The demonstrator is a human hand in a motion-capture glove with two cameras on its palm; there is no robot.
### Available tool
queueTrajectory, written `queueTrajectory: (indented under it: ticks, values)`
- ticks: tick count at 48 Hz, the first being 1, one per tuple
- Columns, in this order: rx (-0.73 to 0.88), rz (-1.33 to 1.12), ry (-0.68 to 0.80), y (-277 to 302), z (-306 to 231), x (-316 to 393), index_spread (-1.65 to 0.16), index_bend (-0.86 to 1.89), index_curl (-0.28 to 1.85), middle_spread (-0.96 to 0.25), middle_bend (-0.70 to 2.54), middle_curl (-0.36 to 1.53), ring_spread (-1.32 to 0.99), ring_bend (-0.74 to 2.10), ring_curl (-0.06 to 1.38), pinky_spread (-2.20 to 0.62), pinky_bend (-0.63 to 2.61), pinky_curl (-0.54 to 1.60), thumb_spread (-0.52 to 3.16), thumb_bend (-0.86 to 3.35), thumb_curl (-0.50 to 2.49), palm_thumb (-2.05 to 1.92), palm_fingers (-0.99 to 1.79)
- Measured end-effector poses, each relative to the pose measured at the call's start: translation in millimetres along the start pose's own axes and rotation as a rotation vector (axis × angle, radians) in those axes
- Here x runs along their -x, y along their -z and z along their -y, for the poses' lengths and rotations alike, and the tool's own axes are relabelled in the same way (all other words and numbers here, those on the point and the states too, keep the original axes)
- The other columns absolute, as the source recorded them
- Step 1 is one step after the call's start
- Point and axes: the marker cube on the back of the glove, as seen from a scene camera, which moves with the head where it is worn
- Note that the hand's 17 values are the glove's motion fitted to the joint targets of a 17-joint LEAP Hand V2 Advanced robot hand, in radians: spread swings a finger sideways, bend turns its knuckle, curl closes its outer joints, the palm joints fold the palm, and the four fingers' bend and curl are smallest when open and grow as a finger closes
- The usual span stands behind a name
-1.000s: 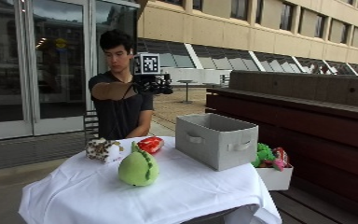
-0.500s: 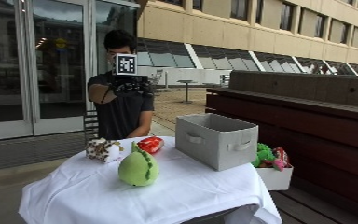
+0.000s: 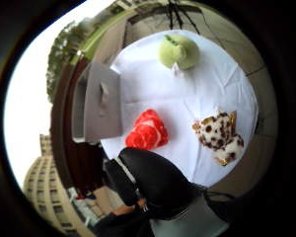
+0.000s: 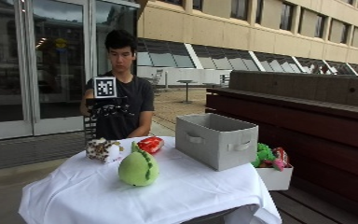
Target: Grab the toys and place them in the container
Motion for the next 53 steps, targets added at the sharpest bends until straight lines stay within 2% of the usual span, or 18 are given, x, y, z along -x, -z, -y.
queueTrajectory:
  ticks: [4, 7, 11, 17, 28, 35, 40, 41, 42, 44, 50, 53]
  values:
    - [-0.010, 0.019, -0.082, -28.8, -3.3, -6.0, -0.30, 0.08, 0.16, -0.12, 0.16, 0.27, -0.25, 0.18, 0.20, 0.00, 0.67, 0.36, 0.94, -0.10, 0.10, -0.14, -0.20]
    - [-0.003, 0.014, -0.051, -51.3, -7.5, -14.5, -0.30, 0.08, 0.16, -0.12, 0.16, 0.28, -0.24, 0.17, 0.20, 0.01, 0.69, 0.37, 0.94, -0.09, 0.10, -0.13, -0.20]
    - [-0.084, 0.004, -0.062, -79.8, -7.8, -23.6, -0.30, 0.07, 0.15, -0.12, 0.15, 0.28, -0.23, 0.18, 0.21, 0.02, 0.71, 0.37, 0.94, -0.09, 0.11, -0.12, -0.20]
    - [0.097, 0.004, -0.086, -100.3, -22.5, -32.5, -0.30, 0.05, 0.13, -0.11, 0.16, 0.28, -0.20, 0.20, 0.23, 0.03, 0.78, 0.39, 0.95, -0.06, 0.14, -0.07, -0.20]
    - [0.143, 0.007, -0.094, -130.3, -26.2, -40.8, -0.30, 0.03, 0.10, -0.09, 0.18, 0.30, -0.13, 0.25, 0.27, 0.05, 0.88, 0.41, 1.02, -0.01, 0.19, 0.04, -0.16]
    - [0.133, 0.008, -0.105, -146.8, -31.0, -39.3, -0.30, 0.04, 0.08, -0.04, 0.22, 0.33, -0.07, 0.34, 0.30, 0.05, 0.94, 0.42, 1.12, 0.13, 0.25, 0.31, -0.07]
    - [0.104, 0.047, -0.114, -146.7, -30.7, -40.3, -0.32, 0.03, 0.05, -0.03, 0.30, 0.36, -0.12, 0.63, 0.36, -0.03, 1.00, 0.40, 1.18, 0.32, 0.35, 0.63, 0.29]
    - [0.090, 0.046, -0.120, -145.7, -30.3, -39.8, -0.32, 0.01, 0.04, -0.04, 0.40, 0.39, -0.17, 0.75, 0.39, -0.12, 1.05, 0.41, 1.16, 0.35, 0.38, 0.68, 0.57]
    - [0.073, 0.040, -0.128, -144.4, -30.1, -38.9, -0.33, -0.01, 0.01, -0.05, 0.43, 0.39, -0.20, 0.78, 0.37, -0.16, 1.05, 0.38, 1.13, 0.35, 0.39, 0.70, 0.64]
    - [0.050, 0.018, -0.139, -140.0, -29.6, -36.9, -0.33, 0.02, 0.00, -0.07, 0.49, 0.42, -0.23, 0.83, 0.39, -0.22, 1.05, 0.38, 1.09, 0.35, 0.42, 0.73, 0.68]
    - [-0.012, -0.054, -0.123, -125.5, -26.2, -34.1, -0.34, 0.16, 0.02, -0.12, 0.74, 0.50, -0.31, 0.95, 0.44, -0.37, 0.87, 0.35, 0.86, 0.47, 0.52, 0.96, 1.12]
    - [0.021, -0.023, -0.115, -121.6, -21.9, -34.2, -0.34, 0.19, 0.04, -0.17, 0.81, 0.52, -0.34, 0.97, 0.46, -0.39, 0.81, 0.35, 0.78, 0.53, 0.57, 1.05, 1.17]
